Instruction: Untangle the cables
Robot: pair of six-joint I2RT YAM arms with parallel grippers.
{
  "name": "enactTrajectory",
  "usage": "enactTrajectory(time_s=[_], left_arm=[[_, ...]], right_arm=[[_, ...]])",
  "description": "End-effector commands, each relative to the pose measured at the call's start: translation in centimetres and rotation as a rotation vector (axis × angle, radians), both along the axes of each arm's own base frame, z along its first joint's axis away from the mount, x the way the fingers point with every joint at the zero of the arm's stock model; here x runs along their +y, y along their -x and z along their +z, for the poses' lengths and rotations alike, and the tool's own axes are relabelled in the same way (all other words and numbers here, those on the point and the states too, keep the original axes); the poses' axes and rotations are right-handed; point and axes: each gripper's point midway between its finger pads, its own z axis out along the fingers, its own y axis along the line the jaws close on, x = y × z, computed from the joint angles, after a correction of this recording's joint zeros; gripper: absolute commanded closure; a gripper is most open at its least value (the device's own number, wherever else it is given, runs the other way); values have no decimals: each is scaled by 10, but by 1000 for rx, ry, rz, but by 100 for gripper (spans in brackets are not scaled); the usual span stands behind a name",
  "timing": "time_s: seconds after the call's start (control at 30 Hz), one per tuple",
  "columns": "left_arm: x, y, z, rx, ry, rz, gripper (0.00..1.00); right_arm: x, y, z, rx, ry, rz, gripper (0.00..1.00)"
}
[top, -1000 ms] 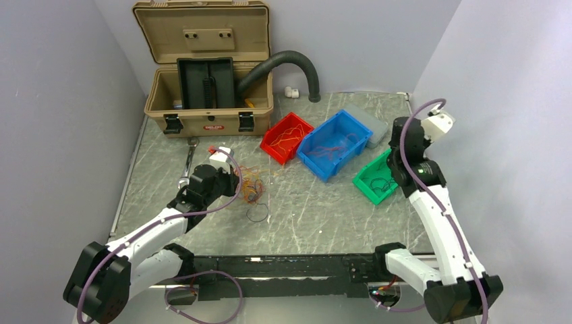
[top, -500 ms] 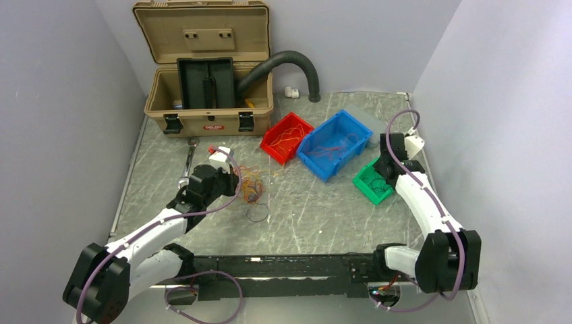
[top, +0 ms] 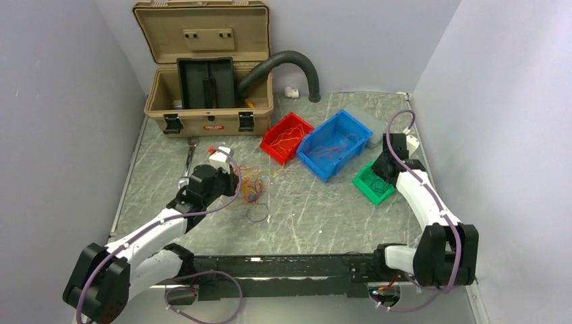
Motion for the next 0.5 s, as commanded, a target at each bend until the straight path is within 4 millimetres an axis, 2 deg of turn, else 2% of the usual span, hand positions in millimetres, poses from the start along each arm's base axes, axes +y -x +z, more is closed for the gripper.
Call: enactTrajectory(time_s=[0.0,0.03,0.1,0.2,0.27,0.33,0.4,0.43,0.47], left_arm=[[-1,-5,14,-57,14,1,100],[-2,-4,15,-57,17,-2,100],[-2,-5,14,-55,17,-4,100],[-2,-4,15,-55,19,-8,100],[-2,-3,16,-61,21,-7,100],[-4,-2,17,-65,26,-18,100],[-6,-1,19,-68,31,-38,100],[-8,0,20,-72,36,-50,100],[-10,1,21,-76,41,-58,100]], right_arm=[[-26,-12,12,-17,88,-103,100],[-39,-12,9,-20,90,-175,100],[-48,-12,1,-20,102,-257,100],[-50,-20,-15,6,100,-290,100],[-47,-28,-25,22,90,-270,95],[-50,-29,-20,24,103,-281,77],[-51,-28,-3,3,140,-268,46],[-52,-27,9,-22,161,-258,40],[-41,-28,22,-46,191,-203,36]])
